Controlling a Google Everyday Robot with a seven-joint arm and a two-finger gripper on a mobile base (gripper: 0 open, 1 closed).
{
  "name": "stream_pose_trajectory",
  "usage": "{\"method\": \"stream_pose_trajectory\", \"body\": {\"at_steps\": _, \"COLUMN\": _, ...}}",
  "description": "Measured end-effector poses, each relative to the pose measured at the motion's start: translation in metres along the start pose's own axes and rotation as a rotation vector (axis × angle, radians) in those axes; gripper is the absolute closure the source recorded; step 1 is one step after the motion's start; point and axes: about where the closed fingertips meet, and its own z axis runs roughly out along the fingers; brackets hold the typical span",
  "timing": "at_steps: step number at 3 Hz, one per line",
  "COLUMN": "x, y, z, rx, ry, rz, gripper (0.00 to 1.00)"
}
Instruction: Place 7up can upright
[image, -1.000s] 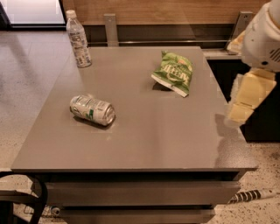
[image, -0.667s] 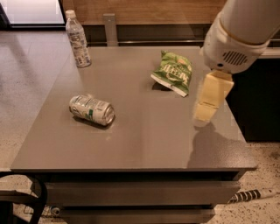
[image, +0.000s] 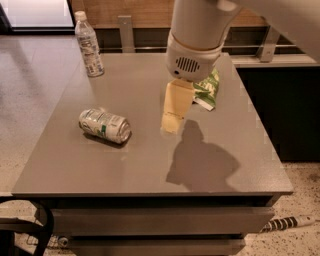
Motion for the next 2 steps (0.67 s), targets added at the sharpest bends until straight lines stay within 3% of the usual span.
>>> {"method": "stream_pose_trajectory", "body": {"at_steps": 1, "x": -0.0784, "y": -0.0085, "z": 0.0300, "rx": -0.055, "ry": 0.022, "rz": 0.006, "gripper": 0.00}}
{"method": "stream_pose_trajectory", "body": {"at_steps": 2, "x": -0.0790, "y": -0.0087, "z": 0.0300, "rx": -0.054, "ry": 0.019, "rz": 0.006, "gripper": 0.00}}
